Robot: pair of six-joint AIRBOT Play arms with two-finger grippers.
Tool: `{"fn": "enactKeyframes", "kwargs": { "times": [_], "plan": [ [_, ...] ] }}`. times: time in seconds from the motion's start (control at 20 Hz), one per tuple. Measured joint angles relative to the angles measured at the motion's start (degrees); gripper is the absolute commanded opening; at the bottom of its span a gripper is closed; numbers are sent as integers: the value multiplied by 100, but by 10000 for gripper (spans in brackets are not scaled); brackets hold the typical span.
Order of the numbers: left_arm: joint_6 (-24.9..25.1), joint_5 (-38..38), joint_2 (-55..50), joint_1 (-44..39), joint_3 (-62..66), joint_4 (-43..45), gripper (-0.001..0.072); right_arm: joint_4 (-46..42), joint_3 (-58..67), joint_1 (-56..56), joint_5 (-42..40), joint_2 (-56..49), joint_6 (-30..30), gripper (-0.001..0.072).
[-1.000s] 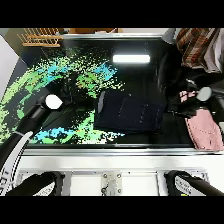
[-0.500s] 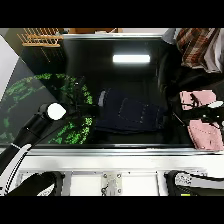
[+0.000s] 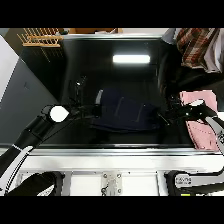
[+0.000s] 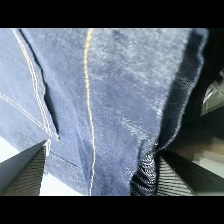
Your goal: Fold the clothes and pants, and hang the long-sleeved shirts on hangers.
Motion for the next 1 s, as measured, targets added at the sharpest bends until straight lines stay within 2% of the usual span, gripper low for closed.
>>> {"fn": "enactKeyframes", "kwargs": {
  "times": [0.05, 0.15, 0.2, 0.4, 0.5, 0.8, 1.0],
  "plan": [
    [-20, 2, 0, -2, 0, 0, 8, -28, -4, 103, -90, -20, -28, 238],
    [-33, 9, -2, -4, 0, 0, 8, -31, -15, 267, -166, -44, -166, 63],
    [-42, 15, 2, -4, 0, 2, 8, 61, -4, 319, -164, -35, -245, 30],
    [-44, 26, 4, -4, 0, 0, 8, 258, 374, 380, -138, 144, -431, 29],
    [-44, 26, 2, -4, 0, 0, 7, 9, 901, 293, -142, 275, -236, 29],
    [-48, 33, 2, -4, 0, 0, 7, -1462, 3101, -494, -481, 426, 1582, 29],
    [-57, 35, 2, -4, 0, 0, 7, -2149, 3866, -1272, -621, 487, 2706, 29]
  ]
}}
